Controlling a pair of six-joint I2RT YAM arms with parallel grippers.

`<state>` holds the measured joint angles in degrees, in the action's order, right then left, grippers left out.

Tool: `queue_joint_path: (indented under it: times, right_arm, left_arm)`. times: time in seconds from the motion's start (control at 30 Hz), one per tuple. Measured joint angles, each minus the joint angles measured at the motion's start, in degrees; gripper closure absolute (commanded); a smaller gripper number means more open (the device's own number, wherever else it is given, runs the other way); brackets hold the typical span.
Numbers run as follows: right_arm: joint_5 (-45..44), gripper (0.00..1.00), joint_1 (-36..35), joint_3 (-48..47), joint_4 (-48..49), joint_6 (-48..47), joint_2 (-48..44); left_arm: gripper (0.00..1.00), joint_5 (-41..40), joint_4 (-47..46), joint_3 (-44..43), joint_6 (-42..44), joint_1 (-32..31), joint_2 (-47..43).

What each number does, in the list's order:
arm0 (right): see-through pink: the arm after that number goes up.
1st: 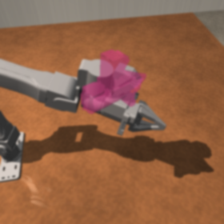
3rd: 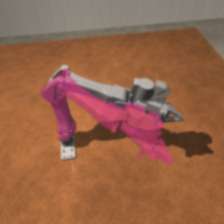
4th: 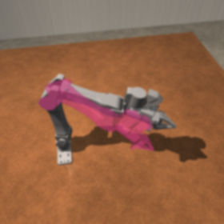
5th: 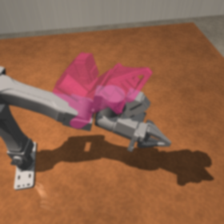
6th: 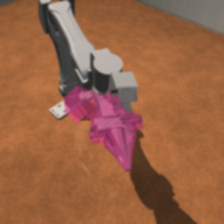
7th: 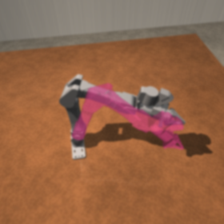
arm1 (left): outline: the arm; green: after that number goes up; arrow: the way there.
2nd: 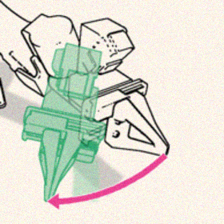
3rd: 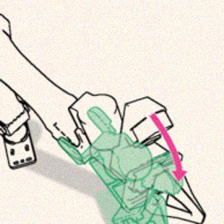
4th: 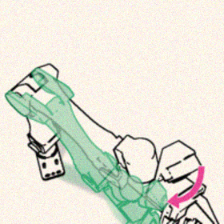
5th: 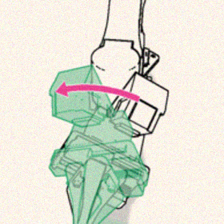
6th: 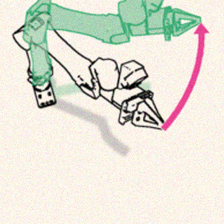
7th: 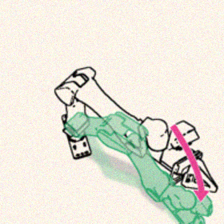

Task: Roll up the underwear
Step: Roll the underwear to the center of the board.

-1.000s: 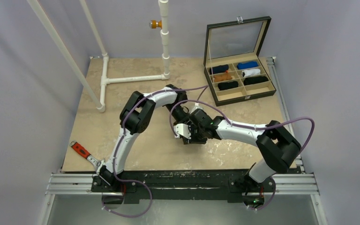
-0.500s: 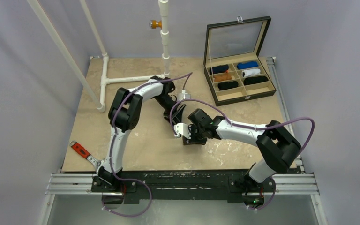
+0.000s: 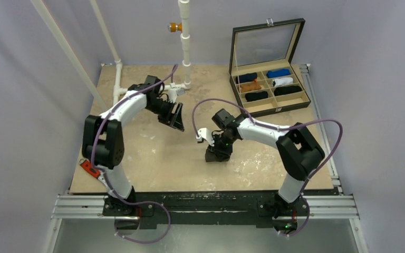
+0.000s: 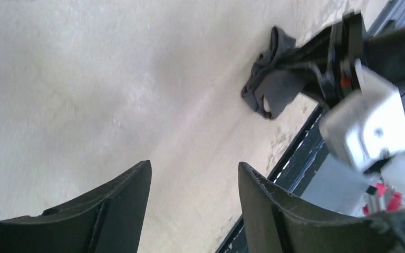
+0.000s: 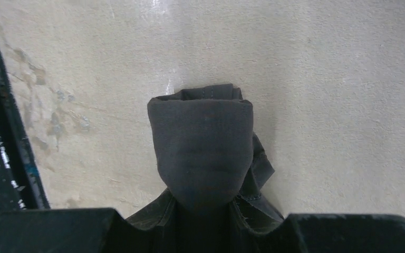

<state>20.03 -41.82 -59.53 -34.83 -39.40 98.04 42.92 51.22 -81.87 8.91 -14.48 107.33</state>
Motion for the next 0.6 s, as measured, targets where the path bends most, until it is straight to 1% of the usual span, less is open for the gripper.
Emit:
queue_joint_path:
  times: [0.1,0.2,0.43,0.5,0.6]
  right_arm:
    - [5.6,1.00,3.5,-5.4,-5.8,-1.6,4.9]
    - [11.1,1.00,6.3,-10.5,-11.7,-3.7,9.8]
    - [21.5,1.00,11.0,-22.1,-25.4,-8.5,21.7]
    - [23.7,1.00,11.9,-24.2,-28.3,-9.4,24.3]
    - [26.6,1.00,12.9,-27.2,-32.4,-10.4,27.9]
  left_arm:
    - [0.40,-3.0,-3.7,7.3,-0.8,0.6,-9.1]
    - [0.39,-5.5,-5.9,12.8,-0.8,0.2,-17.0]
    - [0.36,-9.4,-10.5,21.1,2.6,-1.1,-32.0]
    - [0.35,-11.5,-12.3,23.0,4.4,-4.0,-35.5]
    - [0.33,-15.2,-15.9,26.5,7.8,-12.1,-39.3]
